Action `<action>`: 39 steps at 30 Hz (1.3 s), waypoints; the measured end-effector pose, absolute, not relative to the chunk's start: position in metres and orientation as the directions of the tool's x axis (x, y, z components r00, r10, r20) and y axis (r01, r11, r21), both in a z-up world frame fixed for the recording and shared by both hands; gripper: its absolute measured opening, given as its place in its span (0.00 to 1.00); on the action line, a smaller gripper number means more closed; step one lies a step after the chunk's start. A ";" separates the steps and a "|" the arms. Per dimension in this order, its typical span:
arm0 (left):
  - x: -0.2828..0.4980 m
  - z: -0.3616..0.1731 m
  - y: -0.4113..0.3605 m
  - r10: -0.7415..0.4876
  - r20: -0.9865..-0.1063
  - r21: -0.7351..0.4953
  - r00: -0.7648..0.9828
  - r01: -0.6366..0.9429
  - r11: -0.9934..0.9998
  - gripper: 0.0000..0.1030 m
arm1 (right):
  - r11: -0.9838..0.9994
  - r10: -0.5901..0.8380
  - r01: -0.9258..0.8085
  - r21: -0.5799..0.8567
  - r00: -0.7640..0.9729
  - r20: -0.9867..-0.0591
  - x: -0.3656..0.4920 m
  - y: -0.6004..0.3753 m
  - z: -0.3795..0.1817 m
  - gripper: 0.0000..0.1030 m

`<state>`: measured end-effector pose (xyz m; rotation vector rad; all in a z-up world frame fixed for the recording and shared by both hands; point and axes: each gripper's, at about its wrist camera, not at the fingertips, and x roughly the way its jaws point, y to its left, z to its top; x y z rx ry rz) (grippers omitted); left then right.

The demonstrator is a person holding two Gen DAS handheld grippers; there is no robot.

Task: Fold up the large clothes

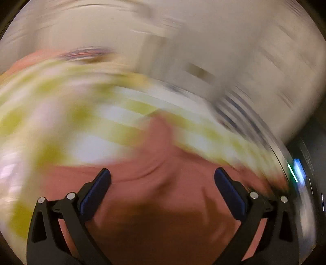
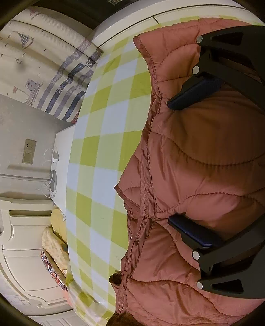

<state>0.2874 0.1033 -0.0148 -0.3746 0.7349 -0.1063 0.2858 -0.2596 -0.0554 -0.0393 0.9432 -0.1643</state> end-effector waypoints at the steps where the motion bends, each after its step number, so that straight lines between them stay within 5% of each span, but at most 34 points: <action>1: 0.292 -0.022 0.145 -0.154 -0.656 -0.422 0.739 -0.189 0.887 0.98 | 0.987 -0.156 0.123 -0.104 0.577 -0.802 0.287 -0.260 -0.056 0.96; 4: 0.285 -0.024 0.208 0.012 -0.696 -0.441 0.718 -0.441 0.782 0.95 | 0.987 -0.157 0.123 -0.104 0.578 -0.801 0.285 -0.260 -0.057 0.96; 8: 0.255 0.019 0.193 0.185 -0.581 -0.333 0.793 -0.439 0.834 0.96 | 0.987 -0.158 0.122 -0.107 0.579 -0.800 0.288 -0.259 -0.052 0.96; 11: 0.257 0.035 0.139 0.058 -0.539 -0.281 0.840 -0.244 0.928 0.98 | 0.987 -0.159 0.123 -0.107 0.580 -0.799 0.287 -0.259 -0.053 0.96; 15: 0.293 0.014 0.044 -0.096 -0.628 -0.068 0.773 0.068 0.995 0.98 | 0.987 -0.158 0.123 -0.105 0.583 -0.797 0.287 -0.259 -0.051 0.96; 17: 0.316 -0.020 0.025 -0.025 -0.710 0.035 0.704 0.070 0.997 0.98 | 0.987 -0.153 0.123 -0.100 0.584 -0.797 0.286 -0.260 -0.051 0.96; 19: 0.340 -0.049 0.036 -0.064 -0.800 -0.048 0.596 0.042 0.998 0.98 | 0.989 -0.142 0.121 -0.087 0.588 -0.797 0.286 -0.261 -0.051 0.96; 22: 0.343 -0.048 0.059 -0.155 -0.790 -0.186 0.594 0.009 0.983 0.98 | 0.989 -0.142 0.120 -0.088 0.586 -0.798 0.288 -0.260 -0.049 0.96; 26: 0.337 -0.048 0.050 -0.112 -0.796 -0.121 0.595 0.026 0.992 0.98 | 0.995 -0.092 0.078 -0.058 0.567 -0.818 0.283 -0.264 -0.041 0.95; 31: 0.339 -0.050 0.062 -0.127 -0.790 -0.139 0.600 0.026 0.990 0.98 | 0.988 -0.151 0.135 -0.079 0.687 -0.711 0.248 -0.297 0.006 0.95; 37: 0.342 -0.053 0.060 -0.115 -0.789 -0.126 0.603 0.025 0.992 0.98 | 0.955 -0.015 0.247 0.165 0.594 -0.804 0.247 -0.377 -0.050 0.95; 39: 0.344 -0.054 0.060 -0.108 -0.792 -0.118 0.601 0.023 0.993 0.98 | 0.957 -0.032 0.250 0.147 0.594 -0.804 0.248 -0.376 -0.045 0.95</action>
